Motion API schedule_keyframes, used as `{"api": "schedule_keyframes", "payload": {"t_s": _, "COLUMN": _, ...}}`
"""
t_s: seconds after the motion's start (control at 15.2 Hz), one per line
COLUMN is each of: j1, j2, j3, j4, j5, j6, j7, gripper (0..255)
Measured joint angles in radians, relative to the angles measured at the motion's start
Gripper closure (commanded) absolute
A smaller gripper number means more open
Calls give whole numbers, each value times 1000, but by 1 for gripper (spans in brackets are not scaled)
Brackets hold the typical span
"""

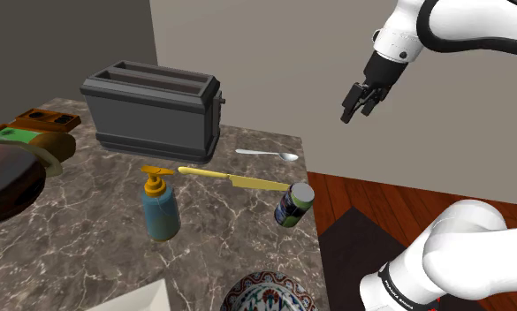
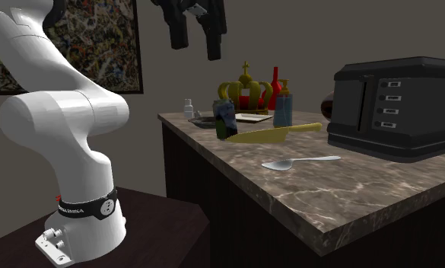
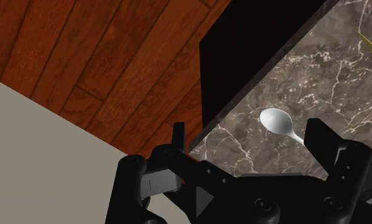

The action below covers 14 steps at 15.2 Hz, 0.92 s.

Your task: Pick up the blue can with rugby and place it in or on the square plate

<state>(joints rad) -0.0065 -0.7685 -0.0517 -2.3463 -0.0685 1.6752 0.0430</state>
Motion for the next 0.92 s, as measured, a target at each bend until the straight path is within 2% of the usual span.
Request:
{"api": "schedule_keyframes", "payload": {"t_s": 0.2, "j1": 11, "j2": -11, "j3": 20, "j4": -18, "j5": 14, "j6": 9, "j7": 17, "gripper": 0}}
{"api": "schedule_keyframes", "payload": {"t_s": 0.92, "j1": 134, "j2": -92, "j3": 232, "j4": -156, "j5": 166, "j6": 92, "j7": 197, "gripper": 0}}
